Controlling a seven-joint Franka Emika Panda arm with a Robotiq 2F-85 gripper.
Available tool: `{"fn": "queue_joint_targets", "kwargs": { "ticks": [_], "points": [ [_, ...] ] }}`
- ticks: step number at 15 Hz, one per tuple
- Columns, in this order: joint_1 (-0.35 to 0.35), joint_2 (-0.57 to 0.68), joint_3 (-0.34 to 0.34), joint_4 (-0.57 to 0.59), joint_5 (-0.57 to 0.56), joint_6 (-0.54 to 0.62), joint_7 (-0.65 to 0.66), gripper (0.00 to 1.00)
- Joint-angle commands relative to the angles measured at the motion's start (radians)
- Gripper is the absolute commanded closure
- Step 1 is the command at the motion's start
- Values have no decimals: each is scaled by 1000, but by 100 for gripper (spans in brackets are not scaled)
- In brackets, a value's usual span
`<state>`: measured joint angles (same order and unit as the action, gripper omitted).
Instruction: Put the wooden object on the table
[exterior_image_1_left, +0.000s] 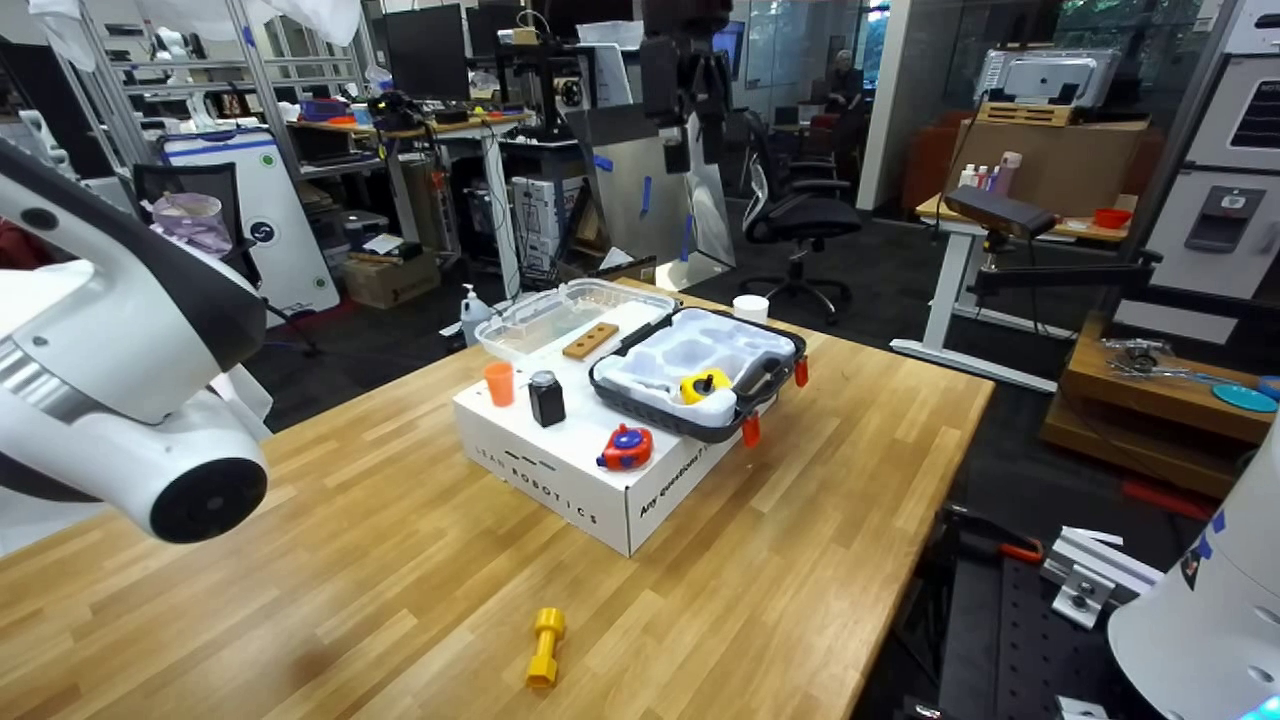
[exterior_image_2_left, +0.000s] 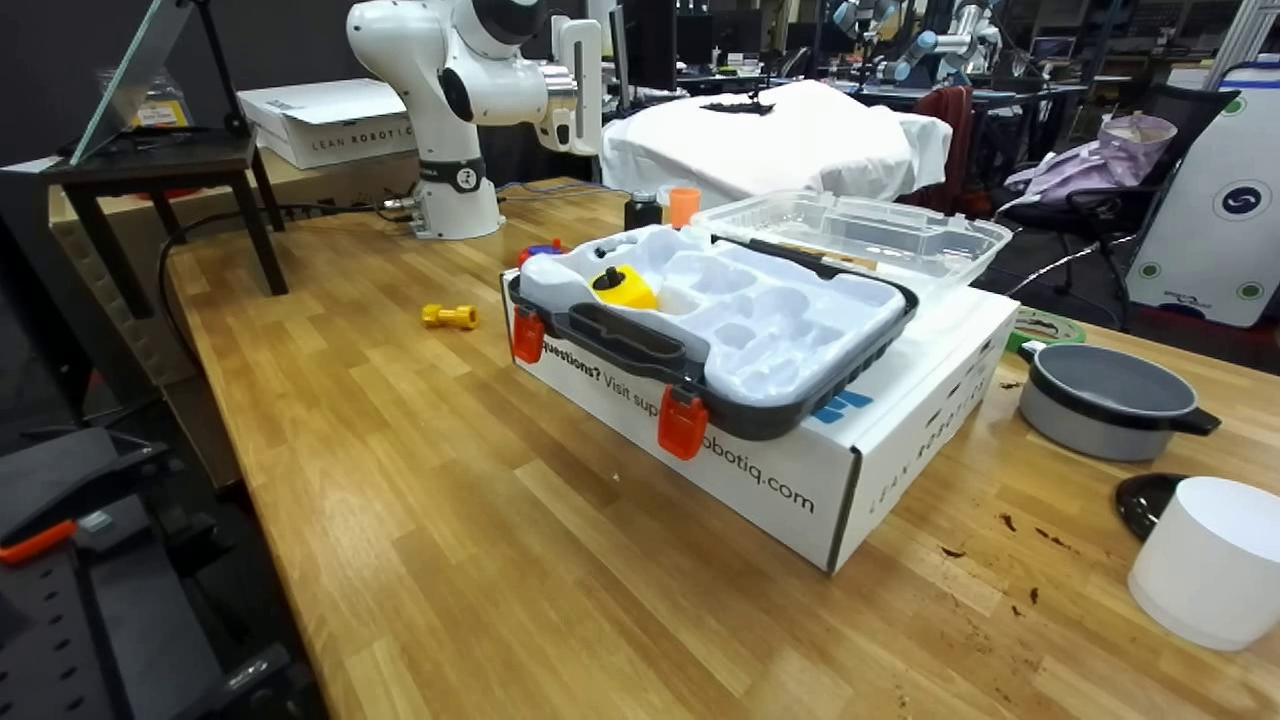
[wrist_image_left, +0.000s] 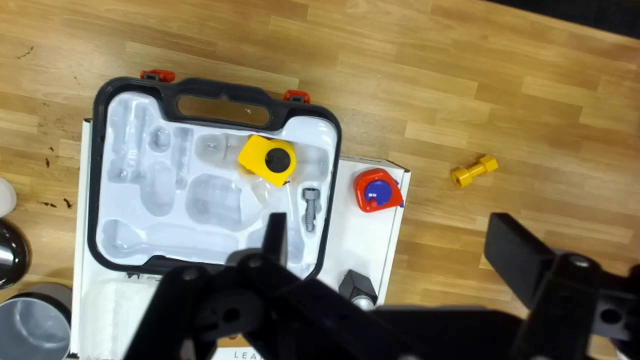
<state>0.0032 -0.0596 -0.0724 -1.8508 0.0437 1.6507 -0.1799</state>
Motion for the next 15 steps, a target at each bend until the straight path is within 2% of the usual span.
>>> {"fn": "queue_joint_targets", "kwargs": {
  "ticks": [1,7,8,10,15],
  "points": [
    [-26,131,3,130,44,-46,96,0],
    [-23,304,8,313,-34,-27,238,0],
    [-30,265,13,247,-7,0,204,0],
    [-29,294,14,286,-22,-3,222,0],
    [-29,298,14,295,-23,-5,225,0]
  ]
}}
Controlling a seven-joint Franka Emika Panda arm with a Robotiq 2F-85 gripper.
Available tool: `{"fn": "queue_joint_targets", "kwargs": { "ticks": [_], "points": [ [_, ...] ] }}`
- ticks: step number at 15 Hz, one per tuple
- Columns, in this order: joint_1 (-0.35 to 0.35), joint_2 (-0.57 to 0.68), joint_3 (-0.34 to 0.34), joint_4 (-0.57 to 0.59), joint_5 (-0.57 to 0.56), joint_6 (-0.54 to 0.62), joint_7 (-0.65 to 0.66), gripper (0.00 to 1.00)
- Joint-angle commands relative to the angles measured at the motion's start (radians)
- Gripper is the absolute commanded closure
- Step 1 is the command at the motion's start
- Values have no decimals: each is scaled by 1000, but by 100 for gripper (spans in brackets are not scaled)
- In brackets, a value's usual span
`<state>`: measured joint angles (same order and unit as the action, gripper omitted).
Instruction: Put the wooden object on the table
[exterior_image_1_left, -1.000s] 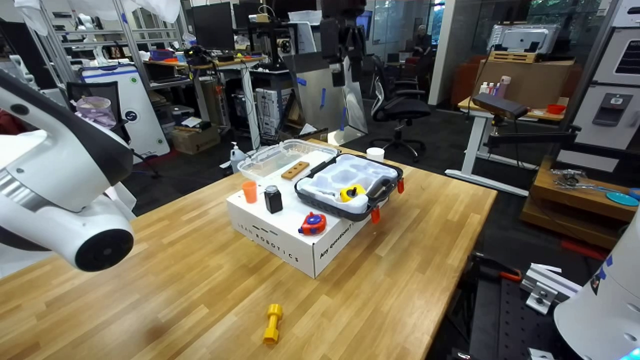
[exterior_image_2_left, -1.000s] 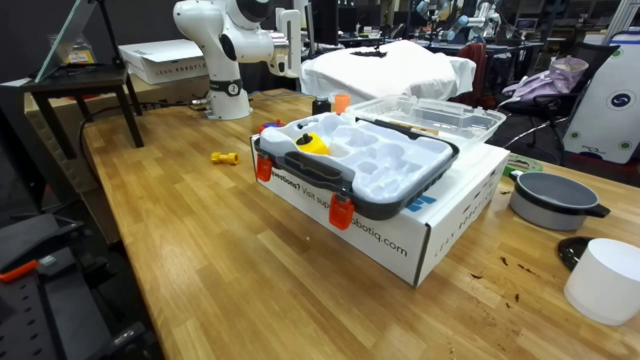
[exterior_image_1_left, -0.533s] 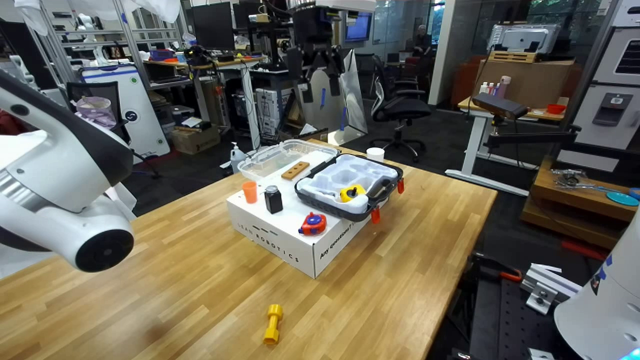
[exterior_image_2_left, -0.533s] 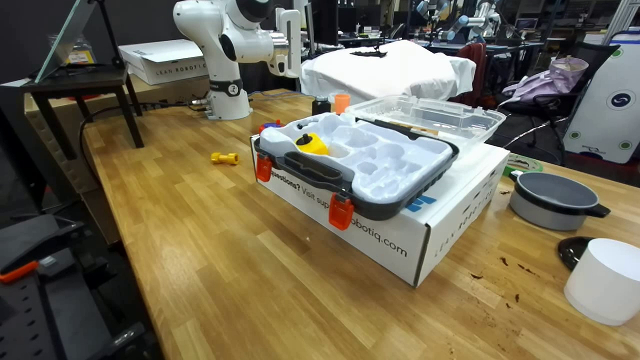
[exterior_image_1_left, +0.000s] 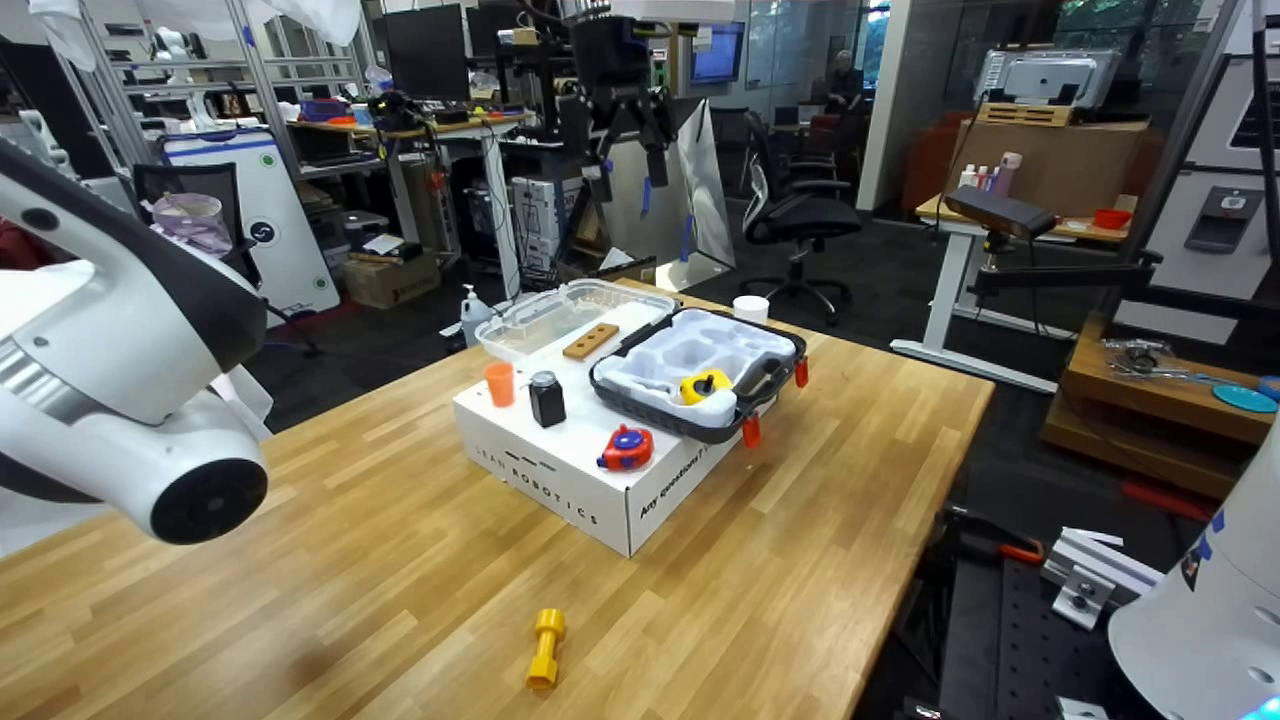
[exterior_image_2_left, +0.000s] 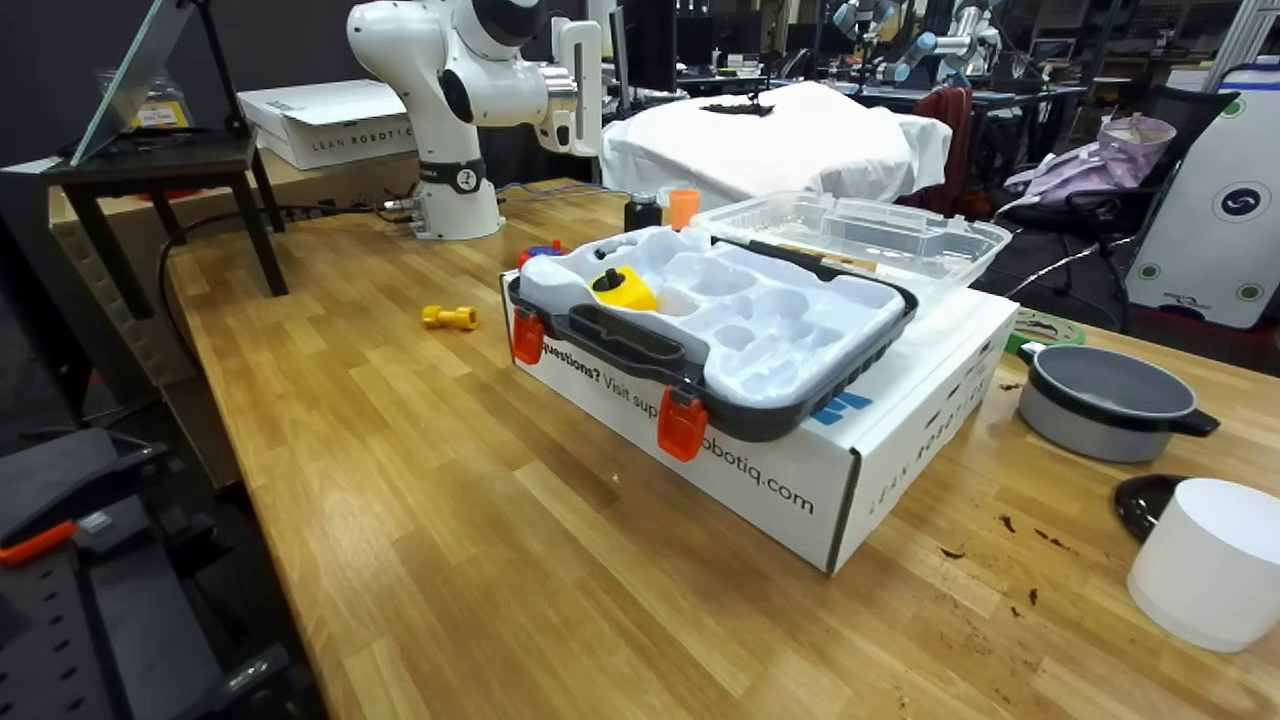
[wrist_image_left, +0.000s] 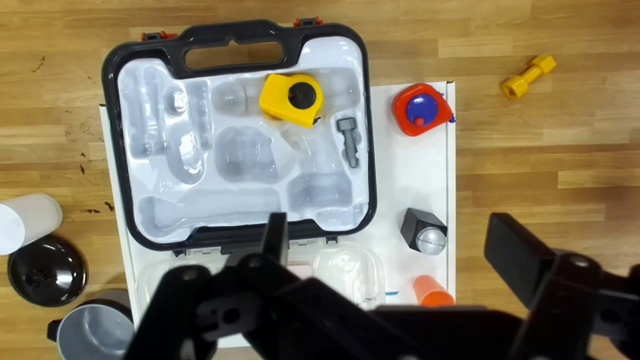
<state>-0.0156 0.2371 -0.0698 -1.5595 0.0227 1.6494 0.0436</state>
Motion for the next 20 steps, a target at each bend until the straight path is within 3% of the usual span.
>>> {"fn": "queue_joint_targets", "kwargs": {
  "ticks": [1,7,14,15,20],
  "points": [
    [-8,-4,12,-5,-1,6,13,0],
    [-10,68,25,77,62,-16,26,0],
    [-8,261,19,326,46,-35,105,0],
    [-7,212,22,237,39,2,83,0],
    [-7,227,22,253,39,1,85,0]
  ]
}}
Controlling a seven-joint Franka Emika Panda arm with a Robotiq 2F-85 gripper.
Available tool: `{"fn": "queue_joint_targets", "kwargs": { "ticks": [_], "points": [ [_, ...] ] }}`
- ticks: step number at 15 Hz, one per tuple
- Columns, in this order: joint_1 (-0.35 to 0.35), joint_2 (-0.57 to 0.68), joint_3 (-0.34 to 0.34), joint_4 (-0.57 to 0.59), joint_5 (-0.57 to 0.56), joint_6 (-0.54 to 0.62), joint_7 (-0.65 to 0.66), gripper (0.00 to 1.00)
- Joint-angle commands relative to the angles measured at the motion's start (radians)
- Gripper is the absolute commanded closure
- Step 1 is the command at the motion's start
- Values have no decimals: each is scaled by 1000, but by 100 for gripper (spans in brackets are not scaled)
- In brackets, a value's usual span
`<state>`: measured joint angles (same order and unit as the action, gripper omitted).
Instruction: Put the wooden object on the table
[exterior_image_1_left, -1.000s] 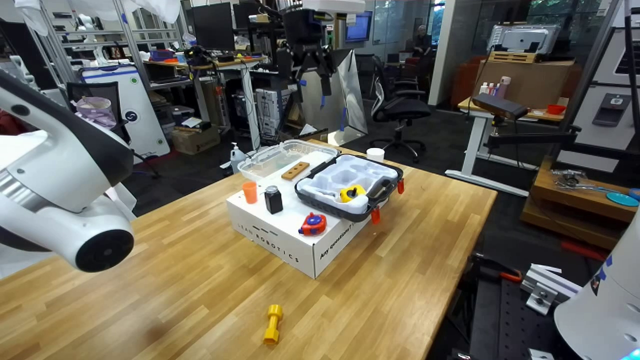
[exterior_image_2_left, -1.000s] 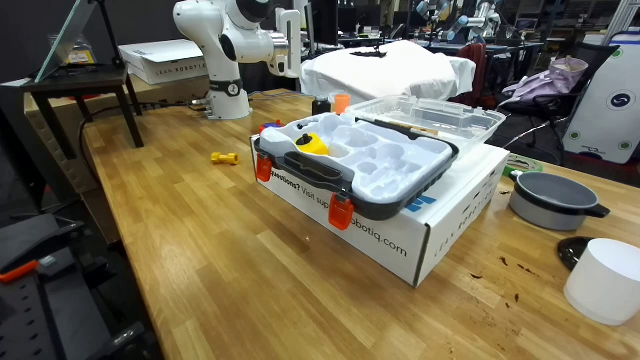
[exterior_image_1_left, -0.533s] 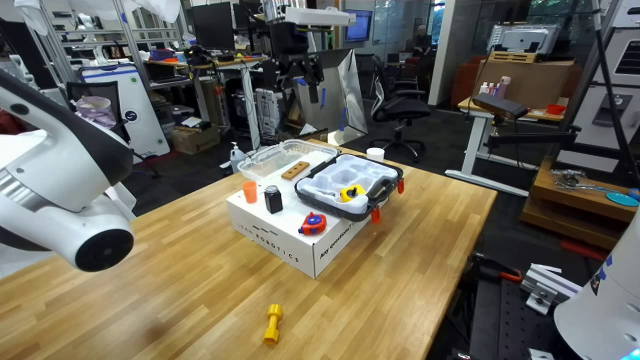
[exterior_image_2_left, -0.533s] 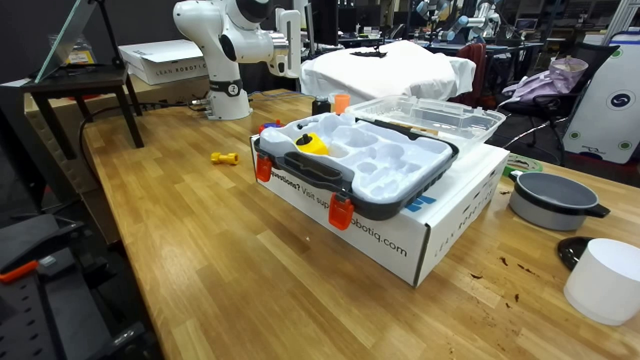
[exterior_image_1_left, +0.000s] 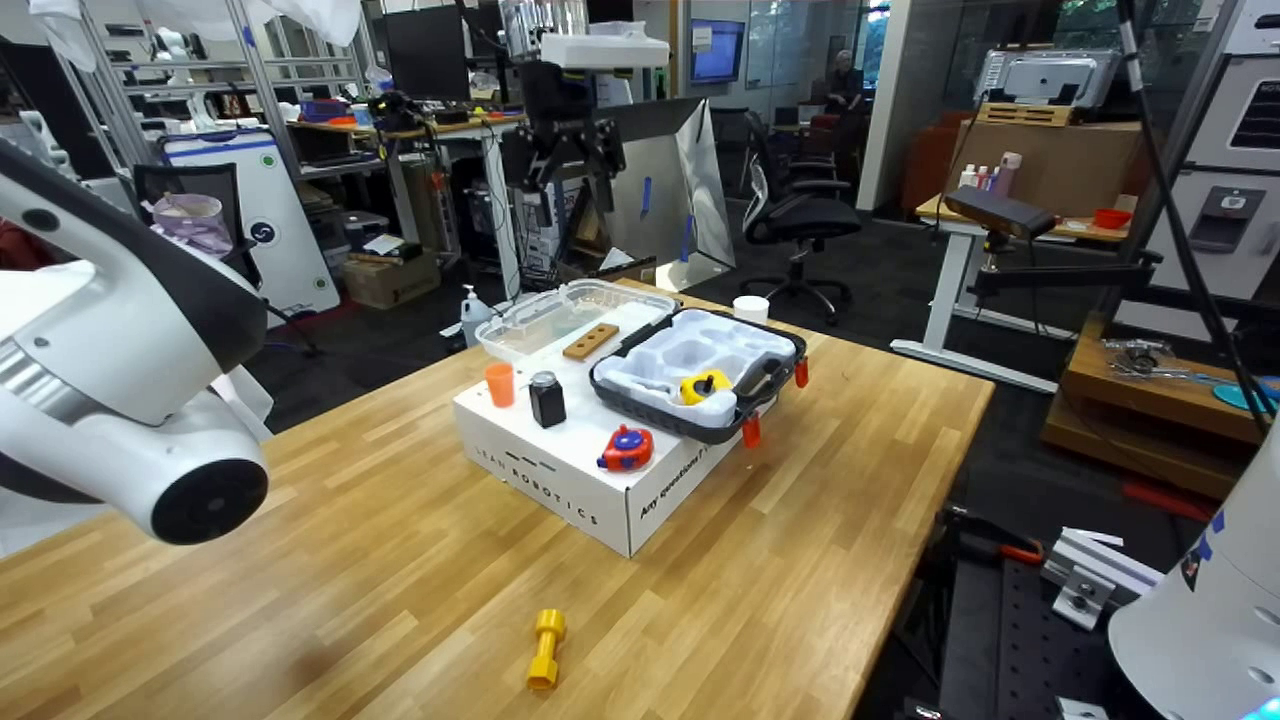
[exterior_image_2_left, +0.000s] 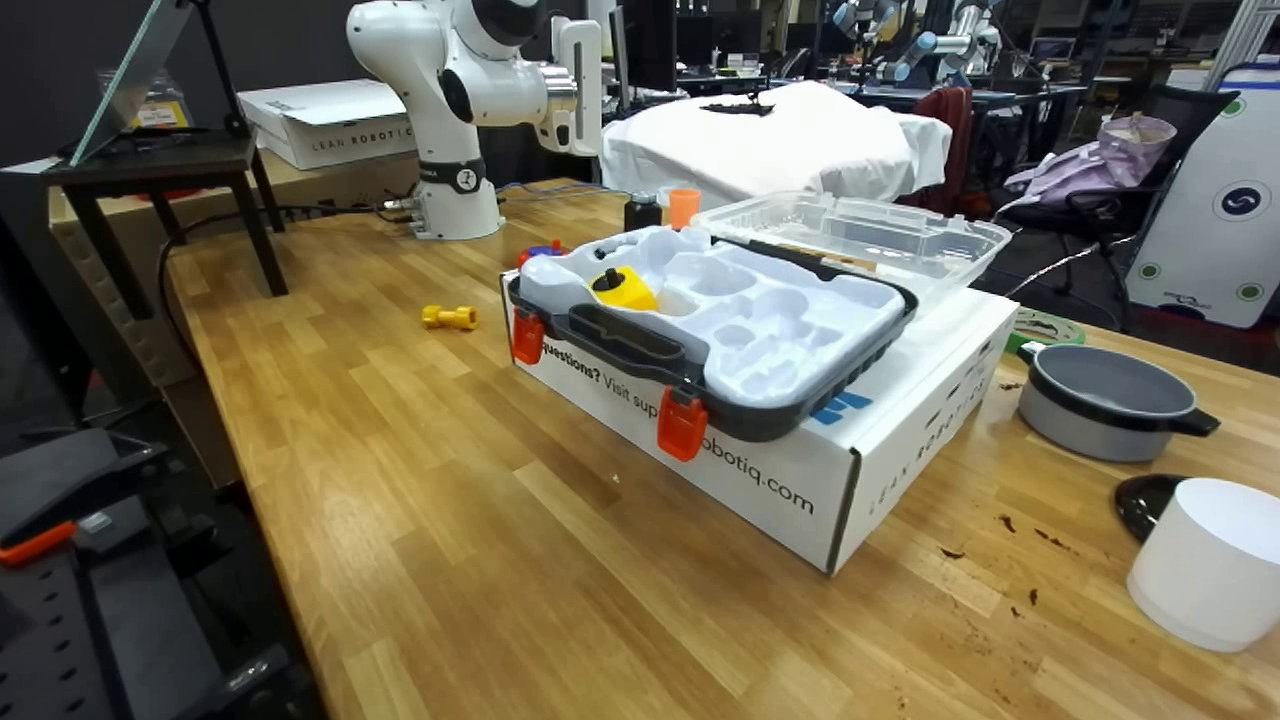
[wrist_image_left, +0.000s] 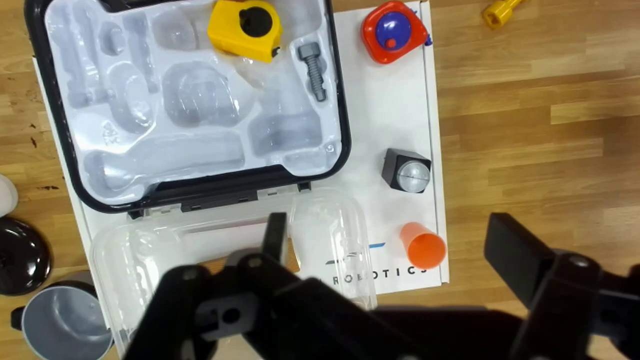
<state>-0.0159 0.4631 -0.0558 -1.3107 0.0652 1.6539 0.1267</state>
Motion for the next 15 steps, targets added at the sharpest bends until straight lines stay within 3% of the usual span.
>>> {"fn": "queue_joint_targets", "kwargs": {
  "ticks": [1,4,8,12,15],
  "points": [
    [-6,1,8,4,-3,-4,2,0],
    [-6,1,8,4,-3,-4,2,0],
    [-39,54,31,65,109,-84,-14,0],
    [-69,155,15,182,208,-117,86,0],
    [-84,222,-4,263,196,-82,152,0]
  ]
}}
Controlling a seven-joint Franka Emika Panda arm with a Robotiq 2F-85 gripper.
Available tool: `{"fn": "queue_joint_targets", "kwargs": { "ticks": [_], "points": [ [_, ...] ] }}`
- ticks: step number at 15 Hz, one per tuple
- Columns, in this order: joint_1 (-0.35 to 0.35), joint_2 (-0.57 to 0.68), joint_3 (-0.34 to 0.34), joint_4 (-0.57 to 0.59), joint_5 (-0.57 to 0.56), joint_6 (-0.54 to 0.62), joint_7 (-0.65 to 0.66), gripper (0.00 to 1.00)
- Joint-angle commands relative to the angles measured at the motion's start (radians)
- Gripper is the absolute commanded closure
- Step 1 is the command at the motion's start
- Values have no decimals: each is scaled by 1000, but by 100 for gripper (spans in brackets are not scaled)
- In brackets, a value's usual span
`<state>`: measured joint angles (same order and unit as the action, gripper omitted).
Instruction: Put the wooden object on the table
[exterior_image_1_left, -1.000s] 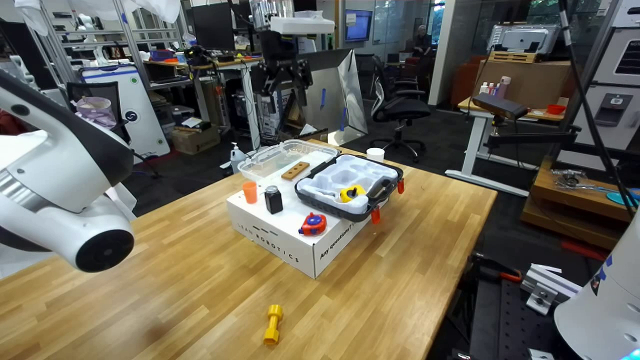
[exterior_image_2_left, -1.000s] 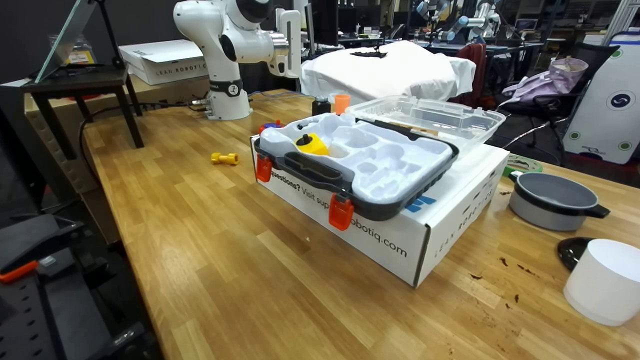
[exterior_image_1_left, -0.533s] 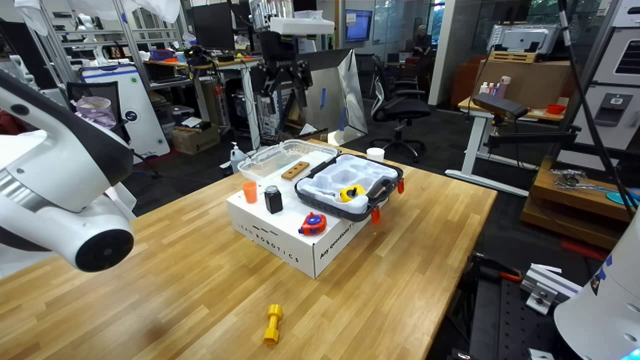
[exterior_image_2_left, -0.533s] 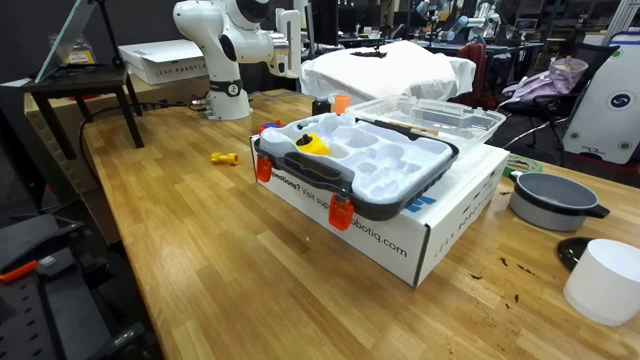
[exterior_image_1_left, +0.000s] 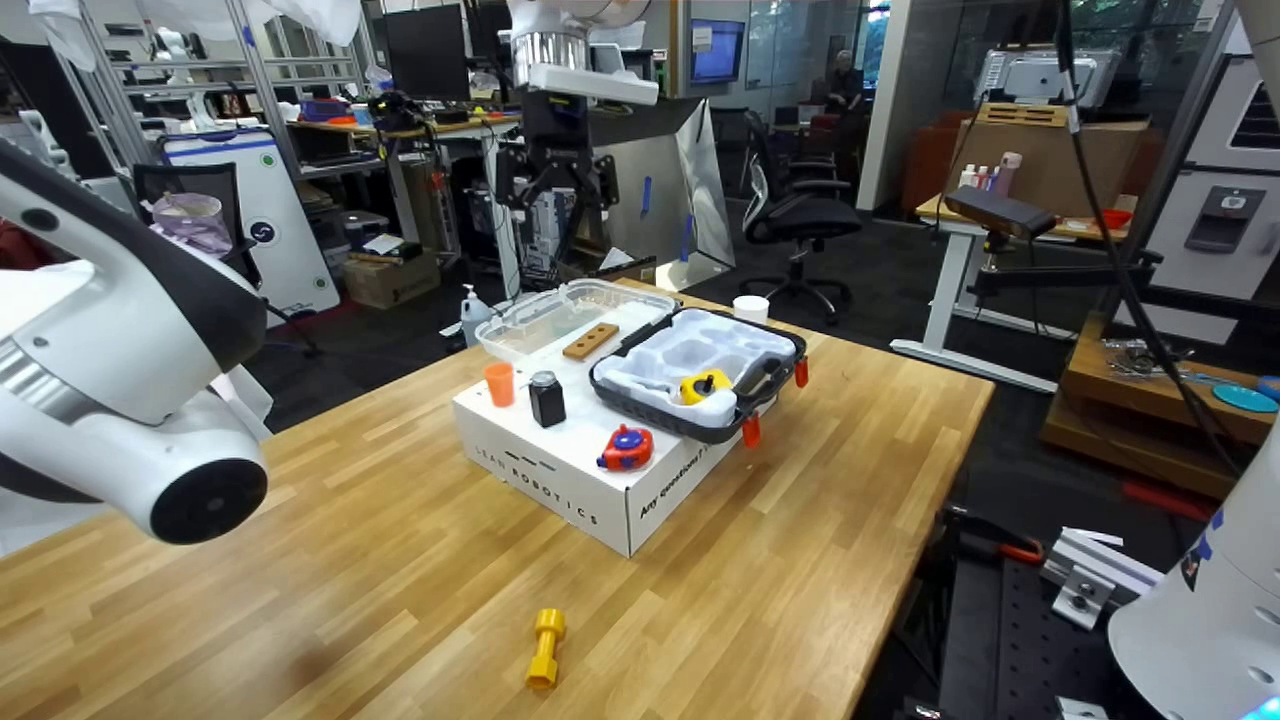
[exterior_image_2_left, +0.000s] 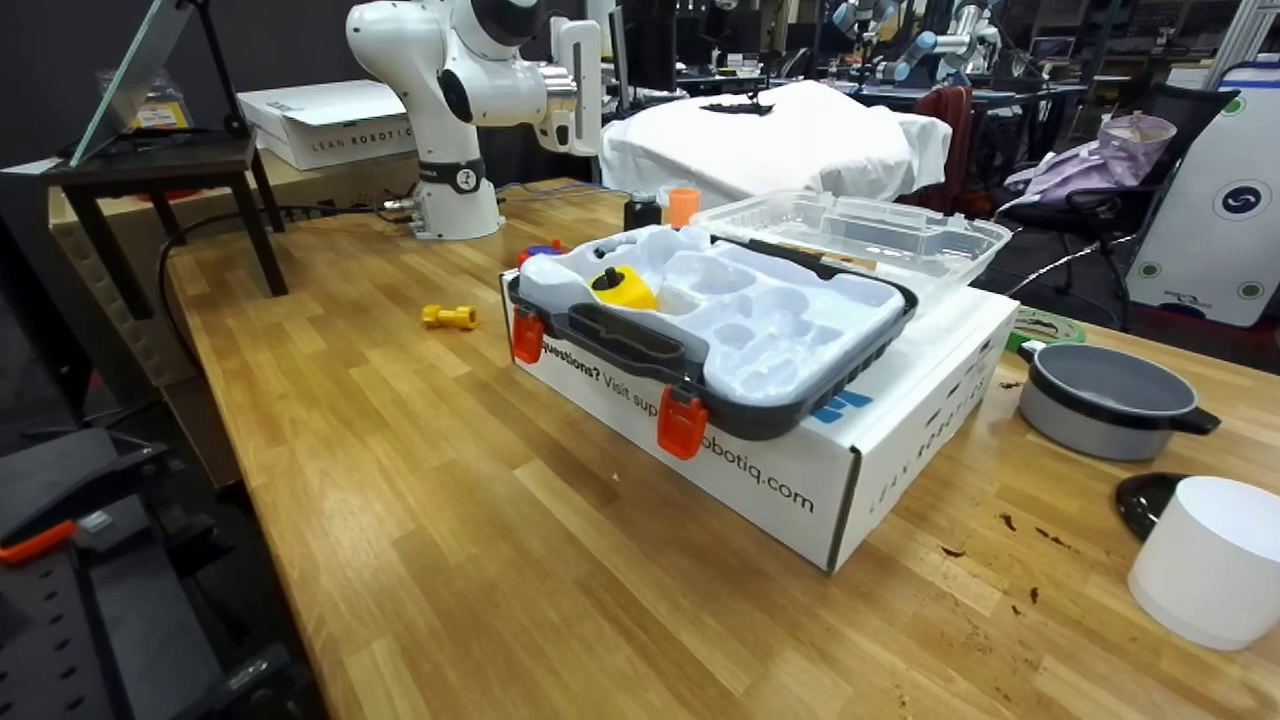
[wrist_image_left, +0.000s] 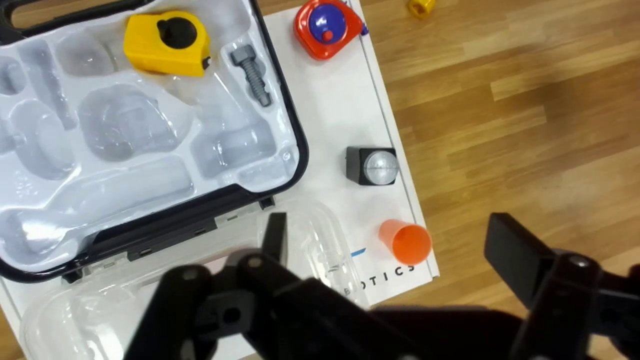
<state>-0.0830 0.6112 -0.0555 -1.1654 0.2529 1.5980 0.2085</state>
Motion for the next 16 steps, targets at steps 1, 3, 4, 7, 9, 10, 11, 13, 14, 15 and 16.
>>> {"fn": "queue_joint_targets", "kwargs": {
  "ticks": [1,3,4,7,9,10,11,13,14,15,16],
  "points": [
    [-19,95,-9,146,-2,-24,92,0],
    [-23,126,-19,193,-19,-24,126,0],
    [-19,84,-16,112,-7,2,83,0],
    [-18,94,-17,120,-8,2,87,0],
    [-17,94,-17,120,-8,2,87,0],
    [-17,94,-17,120,-8,2,87,0],
    [-17,94,-17,120,-8,2,87,0],
    [-12,95,-23,118,-10,19,108,0],
    [-9,100,-28,119,-12,37,129,0],
    [-9,107,-33,121,-9,52,163,0],
    [-9,115,-39,124,-4,74,205,0]
  ]
}}
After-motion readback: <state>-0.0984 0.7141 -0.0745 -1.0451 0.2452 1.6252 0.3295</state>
